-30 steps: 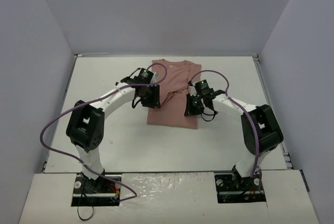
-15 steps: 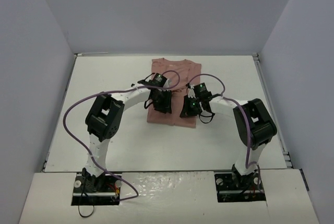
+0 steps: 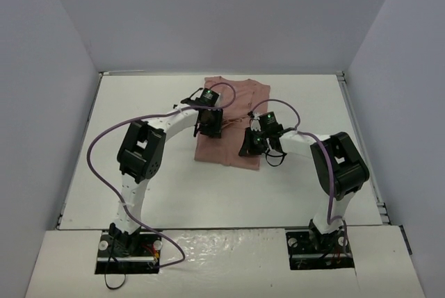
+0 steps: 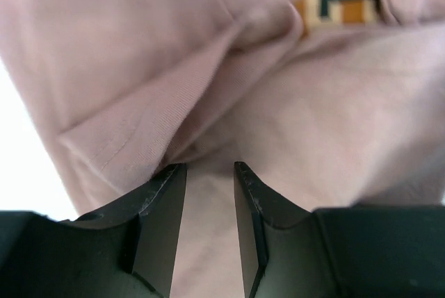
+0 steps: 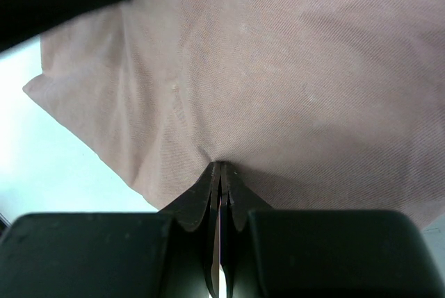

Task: Fold and stack the t-shirts

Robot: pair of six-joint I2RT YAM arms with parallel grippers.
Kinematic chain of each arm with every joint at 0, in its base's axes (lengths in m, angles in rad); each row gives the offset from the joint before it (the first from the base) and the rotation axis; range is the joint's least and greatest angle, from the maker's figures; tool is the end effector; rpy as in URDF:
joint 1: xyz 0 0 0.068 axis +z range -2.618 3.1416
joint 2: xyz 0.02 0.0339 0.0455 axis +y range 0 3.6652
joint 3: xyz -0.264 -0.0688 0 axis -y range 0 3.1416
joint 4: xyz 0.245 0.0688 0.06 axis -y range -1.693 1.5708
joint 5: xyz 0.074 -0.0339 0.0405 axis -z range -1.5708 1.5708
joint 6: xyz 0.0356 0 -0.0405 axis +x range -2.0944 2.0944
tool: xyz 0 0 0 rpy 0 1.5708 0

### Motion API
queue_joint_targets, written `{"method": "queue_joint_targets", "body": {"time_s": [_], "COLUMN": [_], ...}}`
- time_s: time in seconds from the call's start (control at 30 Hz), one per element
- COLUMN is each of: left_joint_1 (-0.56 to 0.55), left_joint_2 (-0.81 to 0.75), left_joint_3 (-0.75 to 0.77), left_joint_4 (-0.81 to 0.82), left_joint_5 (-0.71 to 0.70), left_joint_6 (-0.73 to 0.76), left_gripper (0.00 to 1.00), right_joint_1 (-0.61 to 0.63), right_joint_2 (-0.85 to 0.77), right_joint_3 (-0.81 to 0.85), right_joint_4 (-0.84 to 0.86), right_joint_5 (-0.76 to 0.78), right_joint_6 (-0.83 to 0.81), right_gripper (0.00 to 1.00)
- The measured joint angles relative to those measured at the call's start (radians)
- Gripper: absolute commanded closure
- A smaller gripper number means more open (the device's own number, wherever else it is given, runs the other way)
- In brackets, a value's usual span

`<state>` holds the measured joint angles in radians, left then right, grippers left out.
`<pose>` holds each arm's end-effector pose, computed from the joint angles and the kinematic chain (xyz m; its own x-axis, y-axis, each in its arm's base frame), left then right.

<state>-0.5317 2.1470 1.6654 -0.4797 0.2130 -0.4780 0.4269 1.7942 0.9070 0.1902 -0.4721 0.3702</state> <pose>0.4022 -0.2453 0.1854 -0.9035 0.0098 -0.4286 0.2075 0.8848 -0.4172 0.3217 0.1641 0.1510 -0.7930 -0.0067 -0.6092 -0.4283 0.7173 0.5496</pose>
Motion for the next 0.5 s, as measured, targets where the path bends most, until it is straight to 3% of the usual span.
{"method": "queue_joint_targets", "body": {"time_s": [0.3, 0.5], "left_joint_1": [0.051, 0.106], "left_joint_2": [0.067, 0.059], "left_joint_3": [0.125, 0.238], "left_joint_4": [-0.031, -0.048], "left_joint_5": [-0.045, -0.098], "left_joint_6": [0.062, 0.107], "left_gripper": [0.69, 0.69], "right_joint_1": [-0.002, -0.007], "right_joint_2": [-0.036, -0.066], "right_joint_3": [-0.054, -0.057], "right_joint_4": [0.044, -0.016], "right_joint_5": [0.007, 0.040], "right_joint_6": [-0.002, -0.017], "right_gripper": [1.00, 1.00]}}
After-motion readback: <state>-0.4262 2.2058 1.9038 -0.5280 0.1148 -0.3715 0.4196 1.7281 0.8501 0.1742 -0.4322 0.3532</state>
